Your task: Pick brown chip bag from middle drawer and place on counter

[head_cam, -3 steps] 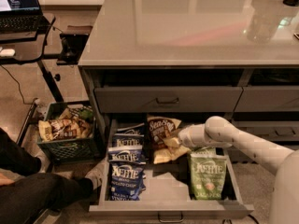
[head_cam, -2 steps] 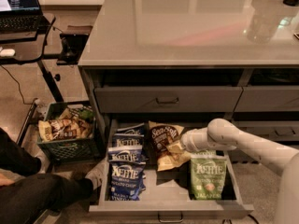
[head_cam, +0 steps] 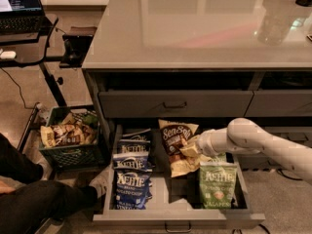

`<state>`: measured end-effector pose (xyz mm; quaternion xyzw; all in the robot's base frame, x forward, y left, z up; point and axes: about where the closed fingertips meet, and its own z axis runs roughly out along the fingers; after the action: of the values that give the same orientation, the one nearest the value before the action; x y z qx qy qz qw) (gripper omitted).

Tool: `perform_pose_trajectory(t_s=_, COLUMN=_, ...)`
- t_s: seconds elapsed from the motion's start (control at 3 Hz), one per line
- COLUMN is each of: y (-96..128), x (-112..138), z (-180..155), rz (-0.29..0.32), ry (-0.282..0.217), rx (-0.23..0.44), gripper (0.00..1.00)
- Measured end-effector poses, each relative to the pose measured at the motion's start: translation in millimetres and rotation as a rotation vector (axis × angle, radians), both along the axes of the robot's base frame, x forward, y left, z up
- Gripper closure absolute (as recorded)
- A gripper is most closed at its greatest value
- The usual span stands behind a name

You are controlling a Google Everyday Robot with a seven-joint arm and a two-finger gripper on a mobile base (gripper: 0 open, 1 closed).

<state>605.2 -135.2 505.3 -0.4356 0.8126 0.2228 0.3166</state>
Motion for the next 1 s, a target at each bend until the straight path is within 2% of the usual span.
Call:
perform_pose_trajectory(t_s=0.33, y=1, x=-1, z=36, rz=0.039, ry=-0.071, rx=-0.003, gripper=1.0)
perform_pose_trajectory(t_s=0.67, y=5, x=-8, z=56, rz=0.083, ry=-0.085, rx=0.003, gripper=1.0)
perform_pose_trajectory(t_s=1.0, y=6, x=-41, z=80, rz=0.134, ry=-0.075, rx=-0.015, gripper=1.0)
